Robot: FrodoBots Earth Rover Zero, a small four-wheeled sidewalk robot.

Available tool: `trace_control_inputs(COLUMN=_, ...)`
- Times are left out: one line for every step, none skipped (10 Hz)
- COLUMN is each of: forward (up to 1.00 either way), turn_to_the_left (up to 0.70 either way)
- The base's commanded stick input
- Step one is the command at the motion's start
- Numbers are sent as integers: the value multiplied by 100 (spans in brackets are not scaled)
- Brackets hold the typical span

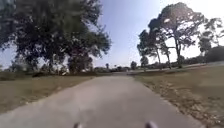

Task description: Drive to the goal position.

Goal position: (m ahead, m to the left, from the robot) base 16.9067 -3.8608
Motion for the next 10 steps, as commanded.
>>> trace_control_inputs(forward=100, turn_to_the_left=2)
trace_control_inputs(forward=96, turn_to_the_left=2)
trace_control_inputs(forward=88, turn_to_the_left=2)
trace_control_inputs(forward=85, turn_to_the_left=2)
trace_control_inputs(forward=86, turn_to_the_left=2)
trace_control_inputs(forward=86, turn_to_the_left=2)
trace_control_inputs(forward=87, turn_to_the_left=2)
trace_control_inputs(forward=100, turn_to_the_left=2)
trace_control_inputs(forward=100, turn_to_the_left=2)
trace_control_inputs(forward=100, turn_to_the_left=2)
